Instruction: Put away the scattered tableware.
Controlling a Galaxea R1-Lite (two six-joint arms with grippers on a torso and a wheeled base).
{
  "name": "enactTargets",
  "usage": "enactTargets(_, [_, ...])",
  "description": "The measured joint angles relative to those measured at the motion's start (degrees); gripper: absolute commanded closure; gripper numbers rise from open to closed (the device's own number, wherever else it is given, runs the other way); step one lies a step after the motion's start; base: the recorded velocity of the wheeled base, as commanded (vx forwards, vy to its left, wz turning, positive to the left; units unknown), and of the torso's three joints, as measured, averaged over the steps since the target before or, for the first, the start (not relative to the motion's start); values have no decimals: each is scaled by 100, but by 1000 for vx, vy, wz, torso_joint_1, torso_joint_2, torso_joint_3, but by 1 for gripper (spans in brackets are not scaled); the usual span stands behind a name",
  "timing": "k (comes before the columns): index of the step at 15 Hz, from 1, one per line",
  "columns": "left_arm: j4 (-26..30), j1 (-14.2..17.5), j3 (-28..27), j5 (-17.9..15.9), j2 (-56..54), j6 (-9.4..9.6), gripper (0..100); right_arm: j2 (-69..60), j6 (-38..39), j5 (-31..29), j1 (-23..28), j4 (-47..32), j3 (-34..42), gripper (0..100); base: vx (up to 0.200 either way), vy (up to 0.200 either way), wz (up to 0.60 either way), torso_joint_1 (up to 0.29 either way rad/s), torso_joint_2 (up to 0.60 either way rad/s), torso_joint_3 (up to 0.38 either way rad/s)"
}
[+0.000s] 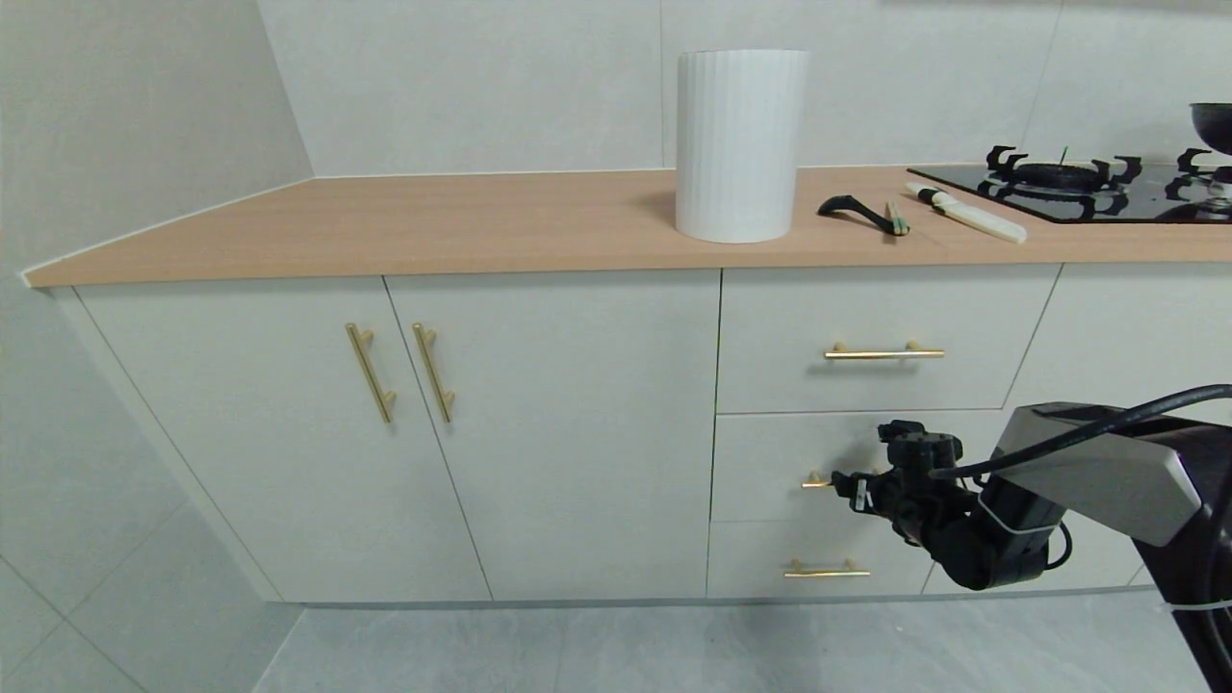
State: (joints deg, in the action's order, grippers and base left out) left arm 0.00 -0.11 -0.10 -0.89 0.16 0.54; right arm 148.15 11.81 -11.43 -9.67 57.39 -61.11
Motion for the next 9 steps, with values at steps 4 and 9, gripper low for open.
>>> enactTargets(4, [0,4,0,0,0,0,0,-33,-2,2,-2,-205,50,0,0,0,0,0,0,0])
enactTargets(9, [0,0,0,0,0,-2,0,-63,-11,2,2,-307,76,0,0,0,0,0,0,0])
